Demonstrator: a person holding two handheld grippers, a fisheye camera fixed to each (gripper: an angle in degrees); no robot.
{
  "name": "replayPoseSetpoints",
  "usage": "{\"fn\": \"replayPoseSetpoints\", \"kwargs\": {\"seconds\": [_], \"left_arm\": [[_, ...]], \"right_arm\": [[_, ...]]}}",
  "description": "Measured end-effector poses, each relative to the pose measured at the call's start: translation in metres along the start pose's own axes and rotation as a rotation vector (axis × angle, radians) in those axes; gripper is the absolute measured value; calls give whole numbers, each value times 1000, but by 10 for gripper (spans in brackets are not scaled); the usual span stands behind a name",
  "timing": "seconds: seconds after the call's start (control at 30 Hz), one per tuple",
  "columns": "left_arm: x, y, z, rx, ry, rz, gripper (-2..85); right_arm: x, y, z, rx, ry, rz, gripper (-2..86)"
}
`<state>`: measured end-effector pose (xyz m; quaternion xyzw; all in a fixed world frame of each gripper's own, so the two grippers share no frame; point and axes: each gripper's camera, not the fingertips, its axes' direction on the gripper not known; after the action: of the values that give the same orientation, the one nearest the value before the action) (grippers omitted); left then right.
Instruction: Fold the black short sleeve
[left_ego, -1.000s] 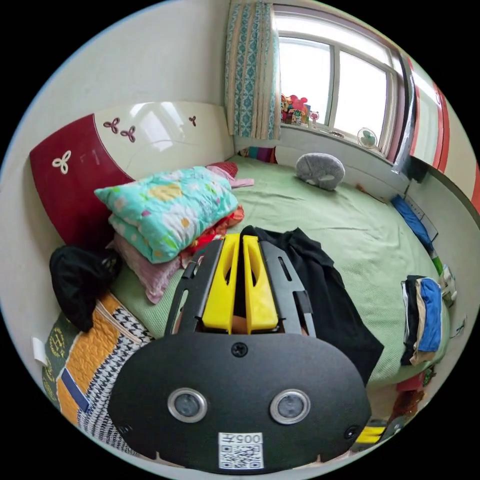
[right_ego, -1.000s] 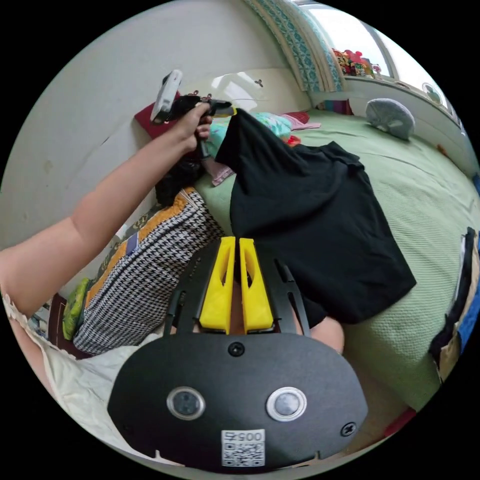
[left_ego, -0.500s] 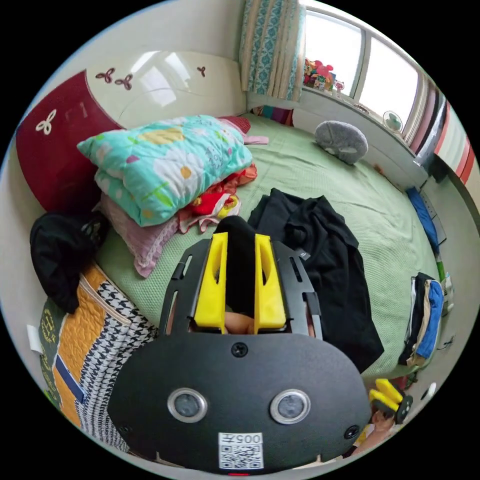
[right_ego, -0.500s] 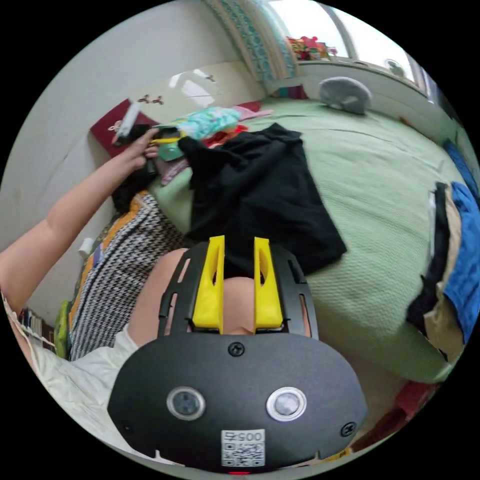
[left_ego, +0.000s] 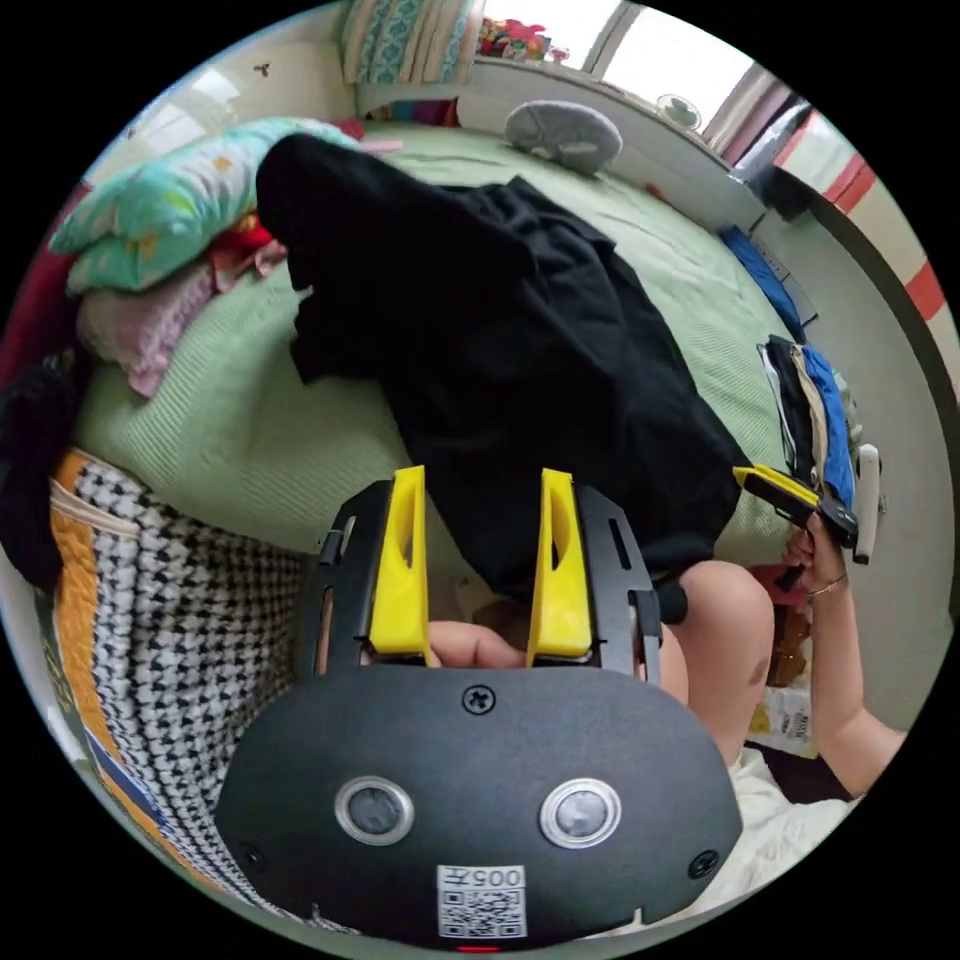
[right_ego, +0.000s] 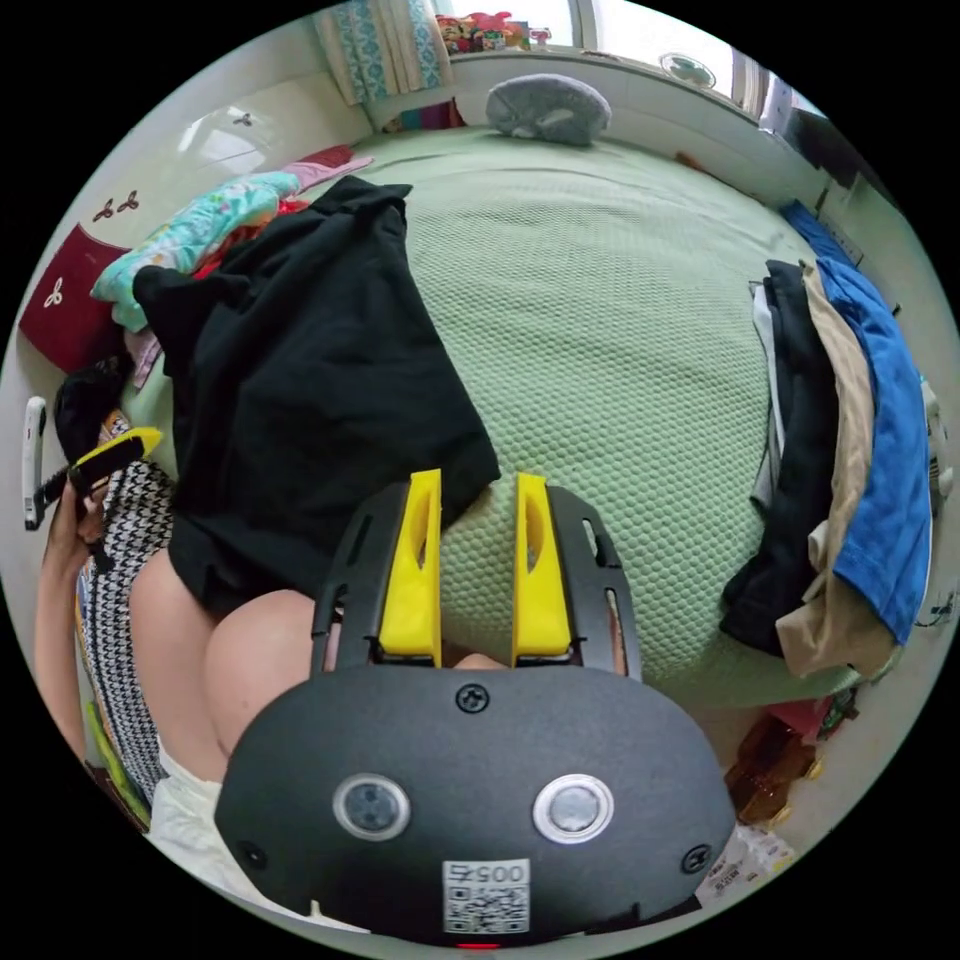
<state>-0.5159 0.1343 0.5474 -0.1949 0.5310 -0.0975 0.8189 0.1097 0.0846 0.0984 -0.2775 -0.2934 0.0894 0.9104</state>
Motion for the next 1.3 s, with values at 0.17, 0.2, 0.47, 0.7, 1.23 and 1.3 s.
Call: {"fn": "replayPoseSetpoints", "kwargs": {"seconds": [0.17, 0.2, 0.47, 0.7, 1.23, 1.3], "left_arm": [[-4, 9, 17, -9, -25, -69, 134], [-3, 10, 14, -4, -57, -89, 104], [10, 25, -49, 146, -14, 34, 25], [12, 57, -141, 297, 123, 86, 17], [11, 107, -147, 283, 130, 125, 19], [9, 112, -147, 276, 124, 132, 19]], "right_arm": [[-13, 11, -19, 51, -96, -48, -10], [-14, 13, -26, 71, -107, -51, -12], [7, 24, -105, 252, -201, 0, -15], [37, 61, -193, 446, -159, 33, -12], [-1, -6, -61, 48, -77, -3, 100], [-11, -19, -48, 42, -16, -17, 99]]}}
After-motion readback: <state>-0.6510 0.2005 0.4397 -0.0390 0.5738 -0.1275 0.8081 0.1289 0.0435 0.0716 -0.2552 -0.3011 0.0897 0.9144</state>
